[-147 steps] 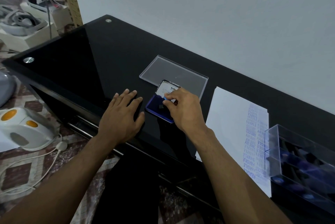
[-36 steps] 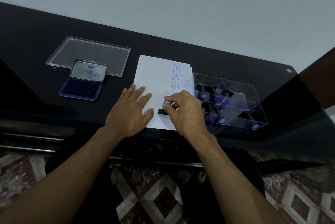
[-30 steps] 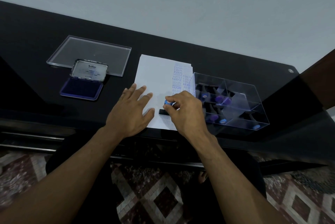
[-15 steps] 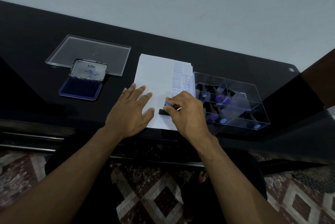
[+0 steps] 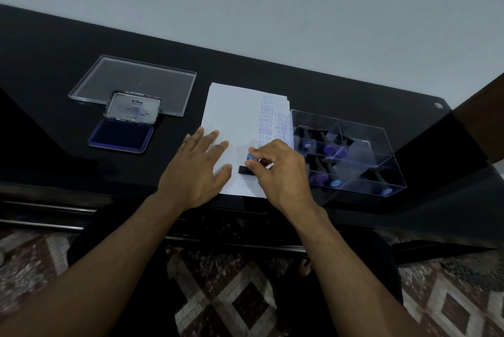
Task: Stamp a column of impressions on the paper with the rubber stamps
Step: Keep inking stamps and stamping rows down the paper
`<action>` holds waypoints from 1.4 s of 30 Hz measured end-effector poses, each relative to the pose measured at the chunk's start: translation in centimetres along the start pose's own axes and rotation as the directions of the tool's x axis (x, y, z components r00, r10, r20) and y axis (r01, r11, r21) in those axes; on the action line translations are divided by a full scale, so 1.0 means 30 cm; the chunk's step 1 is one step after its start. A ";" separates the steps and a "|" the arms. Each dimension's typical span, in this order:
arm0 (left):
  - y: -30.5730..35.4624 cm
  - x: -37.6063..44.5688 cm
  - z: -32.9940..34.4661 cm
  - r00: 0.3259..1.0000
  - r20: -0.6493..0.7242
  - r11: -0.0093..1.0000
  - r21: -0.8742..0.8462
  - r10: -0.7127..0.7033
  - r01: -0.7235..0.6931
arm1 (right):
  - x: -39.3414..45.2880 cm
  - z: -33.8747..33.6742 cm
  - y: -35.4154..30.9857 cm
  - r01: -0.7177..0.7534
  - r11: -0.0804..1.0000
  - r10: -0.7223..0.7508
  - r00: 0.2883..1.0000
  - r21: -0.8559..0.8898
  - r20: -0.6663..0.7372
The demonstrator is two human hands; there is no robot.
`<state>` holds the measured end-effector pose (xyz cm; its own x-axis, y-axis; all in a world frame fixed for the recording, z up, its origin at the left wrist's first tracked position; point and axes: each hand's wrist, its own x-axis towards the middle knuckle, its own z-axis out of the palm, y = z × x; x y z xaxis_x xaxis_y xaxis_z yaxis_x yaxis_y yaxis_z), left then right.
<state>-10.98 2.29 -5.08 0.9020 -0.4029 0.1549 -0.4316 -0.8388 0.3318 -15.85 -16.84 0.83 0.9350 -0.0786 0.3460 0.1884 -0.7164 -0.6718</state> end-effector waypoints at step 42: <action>-0.005 0.001 0.004 1.000 -0.004 1.000 0.006 0.004 -0.004 | -0.026 -0.032 -0.002 -0.083 0.982 0.114 0.977 0.170 -0.182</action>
<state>-10.89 2.37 -5.23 0.9001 -0.4052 0.1599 -0.4356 -0.8392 0.3256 -16.86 -17.40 1.22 0.8798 -0.2846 0.3807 0.1589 -0.5787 -0.7999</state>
